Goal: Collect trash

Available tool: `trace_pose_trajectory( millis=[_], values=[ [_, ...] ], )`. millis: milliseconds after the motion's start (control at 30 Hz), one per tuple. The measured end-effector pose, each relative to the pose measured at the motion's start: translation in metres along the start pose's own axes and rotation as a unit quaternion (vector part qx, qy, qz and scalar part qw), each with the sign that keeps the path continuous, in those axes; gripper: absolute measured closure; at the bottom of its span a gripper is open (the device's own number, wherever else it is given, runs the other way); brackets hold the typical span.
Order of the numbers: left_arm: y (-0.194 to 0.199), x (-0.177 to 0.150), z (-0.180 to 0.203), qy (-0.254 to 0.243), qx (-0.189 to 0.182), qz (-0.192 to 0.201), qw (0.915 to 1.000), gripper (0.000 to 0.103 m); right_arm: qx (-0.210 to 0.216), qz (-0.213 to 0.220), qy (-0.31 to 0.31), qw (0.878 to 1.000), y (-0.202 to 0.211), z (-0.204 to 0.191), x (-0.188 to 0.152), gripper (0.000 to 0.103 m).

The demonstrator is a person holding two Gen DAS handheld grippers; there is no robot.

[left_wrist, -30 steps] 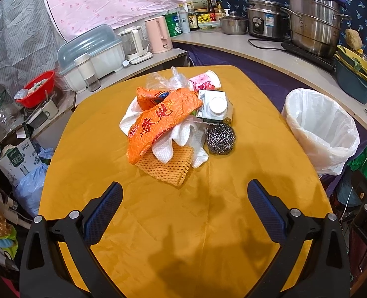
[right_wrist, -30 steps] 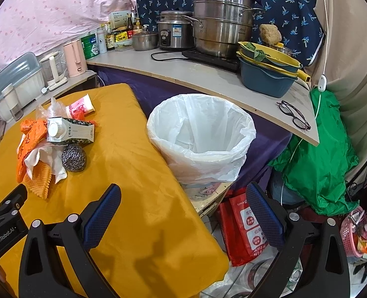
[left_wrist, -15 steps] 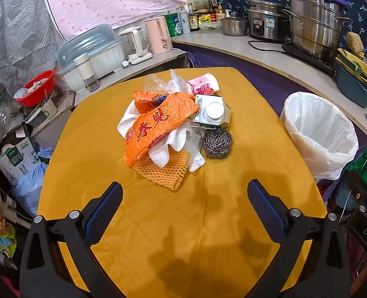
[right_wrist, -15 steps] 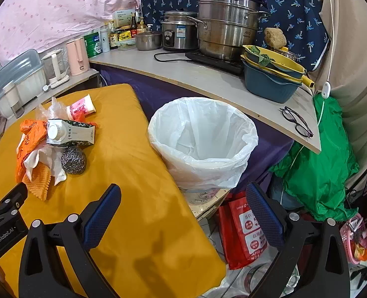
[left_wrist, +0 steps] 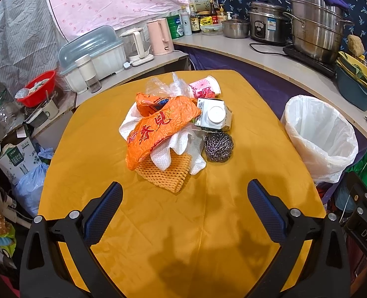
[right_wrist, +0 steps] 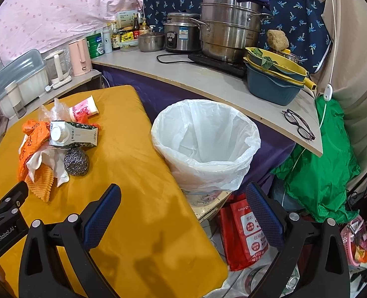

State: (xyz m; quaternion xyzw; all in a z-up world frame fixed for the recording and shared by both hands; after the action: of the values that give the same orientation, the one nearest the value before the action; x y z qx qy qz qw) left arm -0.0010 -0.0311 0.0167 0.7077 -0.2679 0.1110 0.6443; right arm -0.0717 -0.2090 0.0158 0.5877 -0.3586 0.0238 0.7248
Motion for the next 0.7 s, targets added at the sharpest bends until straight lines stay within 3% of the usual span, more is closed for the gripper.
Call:
trace_pose_trajectory(
  millis=[700],
  values=[
    [0.0039,0.0009,0.0048,-0.002,-0.001,0.007,1.0,0.007,0.001,0.002,-0.003,1.0,0.003,0.0024,-0.001,0.007]
  ],
)
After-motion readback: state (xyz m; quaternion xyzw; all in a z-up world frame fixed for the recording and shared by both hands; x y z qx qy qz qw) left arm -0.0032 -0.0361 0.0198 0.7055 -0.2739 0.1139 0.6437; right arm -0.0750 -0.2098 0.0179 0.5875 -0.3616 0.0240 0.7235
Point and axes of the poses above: each gripper's, at about its wrist camera, not at the fingertips, and y roughly against the way its jaws point, z to its right, x to its top, the point moved 1 cm from there along -y, roughly the way its jaws point, and after that the axes turned 11 degrees about -z, right-handed, at the moved point
